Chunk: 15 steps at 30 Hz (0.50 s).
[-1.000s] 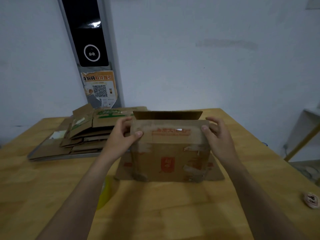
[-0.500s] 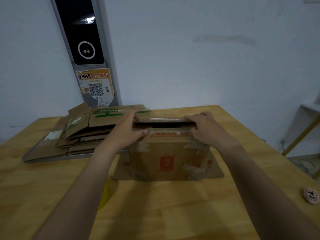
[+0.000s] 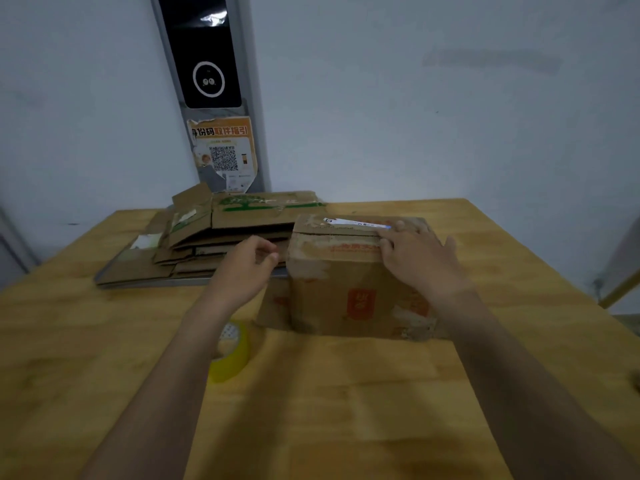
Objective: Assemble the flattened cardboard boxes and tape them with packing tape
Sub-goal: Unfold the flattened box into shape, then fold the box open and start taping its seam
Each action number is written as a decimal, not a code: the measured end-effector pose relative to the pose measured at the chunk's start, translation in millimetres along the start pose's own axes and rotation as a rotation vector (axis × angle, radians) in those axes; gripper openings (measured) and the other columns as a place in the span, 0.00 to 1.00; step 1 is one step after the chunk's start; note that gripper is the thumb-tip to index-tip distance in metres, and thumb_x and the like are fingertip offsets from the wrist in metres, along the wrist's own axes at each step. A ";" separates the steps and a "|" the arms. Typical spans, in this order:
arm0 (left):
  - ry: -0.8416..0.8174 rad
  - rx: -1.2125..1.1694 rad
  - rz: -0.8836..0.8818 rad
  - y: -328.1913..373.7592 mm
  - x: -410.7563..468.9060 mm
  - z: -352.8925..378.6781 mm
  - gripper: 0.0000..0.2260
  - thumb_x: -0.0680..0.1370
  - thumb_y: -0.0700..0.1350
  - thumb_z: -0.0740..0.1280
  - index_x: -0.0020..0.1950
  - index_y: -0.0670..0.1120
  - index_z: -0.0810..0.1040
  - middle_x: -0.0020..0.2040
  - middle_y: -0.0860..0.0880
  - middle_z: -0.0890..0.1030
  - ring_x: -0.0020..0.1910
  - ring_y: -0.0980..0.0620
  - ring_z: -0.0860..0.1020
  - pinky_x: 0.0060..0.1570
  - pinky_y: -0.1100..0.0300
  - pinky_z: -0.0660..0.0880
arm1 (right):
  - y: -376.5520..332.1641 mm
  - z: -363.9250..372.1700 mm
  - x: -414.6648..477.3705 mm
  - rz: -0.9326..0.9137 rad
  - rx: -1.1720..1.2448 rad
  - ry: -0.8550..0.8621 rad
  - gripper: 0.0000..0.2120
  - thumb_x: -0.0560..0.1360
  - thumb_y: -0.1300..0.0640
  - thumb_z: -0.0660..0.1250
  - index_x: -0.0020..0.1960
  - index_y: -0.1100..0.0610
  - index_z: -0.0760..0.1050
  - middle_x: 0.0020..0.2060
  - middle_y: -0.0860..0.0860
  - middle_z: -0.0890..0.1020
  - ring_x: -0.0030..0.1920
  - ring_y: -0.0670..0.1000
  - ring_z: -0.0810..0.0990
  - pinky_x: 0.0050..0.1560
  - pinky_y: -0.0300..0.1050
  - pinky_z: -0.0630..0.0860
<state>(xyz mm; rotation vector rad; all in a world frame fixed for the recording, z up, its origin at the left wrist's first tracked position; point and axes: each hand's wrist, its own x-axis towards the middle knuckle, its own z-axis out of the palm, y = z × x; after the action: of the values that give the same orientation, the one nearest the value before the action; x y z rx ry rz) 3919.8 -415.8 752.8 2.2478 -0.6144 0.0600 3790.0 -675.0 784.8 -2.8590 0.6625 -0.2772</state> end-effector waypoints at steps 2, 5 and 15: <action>-0.138 0.114 -0.175 -23.2 -13.2 -5.0 0.10 0.81 0.55 0.68 0.58 0.52 0.77 0.55 0.55 0.79 0.58 0.51 0.79 0.50 0.54 0.78 | -1.4 -1.2 -1.4 0.016 0.019 -0.002 0.22 0.85 0.47 0.46 0.76 0.38 0.64 0.80 0.44 0.60 0.81 0.55 0.53 0.72 0.75 0.54; -0.462 0.413 -0.331 -49.3 -35.7 -5.1 0.31 0.76 0.57 0.74 0.74 0.47 0.69 0.70 0.47 0.73 0.65 0.46 0.76 0.63 0.50 0.76 | -2.5 -1.1 -4.9 0.026 0.021 -0.005 0.22 0.85 0.46 0.46 0.77 0.38 0.64 0.80 0.43 0.59 0.80 0.55 0.54 0.71 0.74 0.58; -0.299 0.425 -0.264 -62.6 -62.3 -10.8 0.27 0.79 0.41 0.71 0.76 0.55 0.72 0.73 0.47 0.74 0.65 0.45 0.77 0.46 0.57 0.74 | 3.2 -4.3 -16.0 -0.009 0.031 0.009 0.22 0.84 0.43 0.48 0.76 0.38 0.65 0.77 0.43 0.66 0.79 0.54 0.59 0.69 0.67 0.63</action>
<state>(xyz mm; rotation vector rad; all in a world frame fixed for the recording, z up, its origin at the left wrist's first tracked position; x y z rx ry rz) 3894.5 -346.8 702.7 2.7618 -0.4853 -0.3104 3773.5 -671.2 786.0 -2.8334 0.6414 -0.2987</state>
